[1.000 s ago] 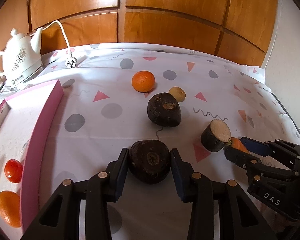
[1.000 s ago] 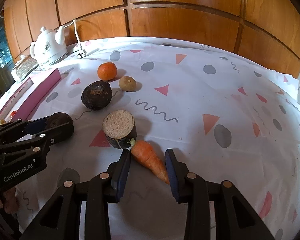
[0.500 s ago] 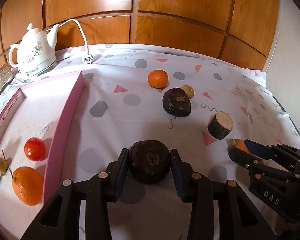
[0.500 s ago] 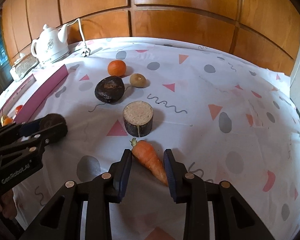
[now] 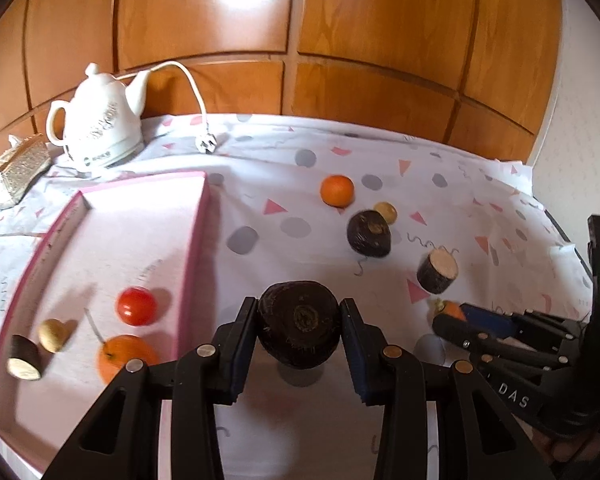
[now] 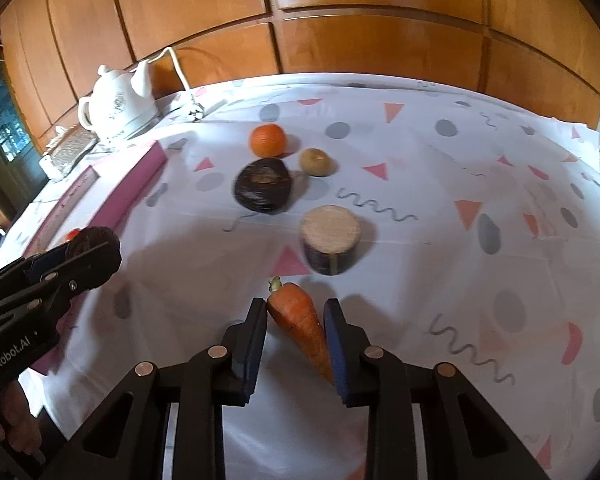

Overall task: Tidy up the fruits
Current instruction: 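Grasp the dark round fruit with the left tool while the right tool grasps the carrot, then carry the dark fruit into the tray and open the left tool while the right tool releases the carrot there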

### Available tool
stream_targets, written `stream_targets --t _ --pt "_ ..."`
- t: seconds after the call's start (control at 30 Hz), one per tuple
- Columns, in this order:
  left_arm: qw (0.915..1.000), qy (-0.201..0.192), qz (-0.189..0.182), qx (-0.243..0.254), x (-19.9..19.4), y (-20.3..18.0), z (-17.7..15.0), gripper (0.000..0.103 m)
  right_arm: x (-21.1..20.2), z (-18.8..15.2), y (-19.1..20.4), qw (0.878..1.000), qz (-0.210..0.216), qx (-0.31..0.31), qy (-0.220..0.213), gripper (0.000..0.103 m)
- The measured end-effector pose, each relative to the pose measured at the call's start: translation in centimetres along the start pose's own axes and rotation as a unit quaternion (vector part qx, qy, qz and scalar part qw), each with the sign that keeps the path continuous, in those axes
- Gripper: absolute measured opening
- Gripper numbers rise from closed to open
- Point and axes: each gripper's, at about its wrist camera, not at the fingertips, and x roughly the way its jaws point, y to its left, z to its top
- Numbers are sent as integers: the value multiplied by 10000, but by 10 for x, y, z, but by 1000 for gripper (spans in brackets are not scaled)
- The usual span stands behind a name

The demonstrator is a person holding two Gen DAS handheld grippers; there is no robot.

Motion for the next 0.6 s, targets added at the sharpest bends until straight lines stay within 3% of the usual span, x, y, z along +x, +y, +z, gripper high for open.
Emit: stream_targets --t 0.03,0.13,0.23,0.47,0.6 --pt "10000 -25 20 -29 -3 3 1 41 0 1 3 10000 51 -9 4 23" --pt "9999 -87 66 -83 -10 9 3 41 2 3 10 9998 182 -8 38 23" --pt "9998 -109 92 -157 -13 16 4 41 9 4 19 9996 4 -251 135 23" --pt "9997 -41 47 -217 -13 20 -1 41 15 5 10 9993 213 -176 249 23" --pt "9998 -51 30 -212 -14 21 -1 41 14 5 15 9993 123 -274 234 22"
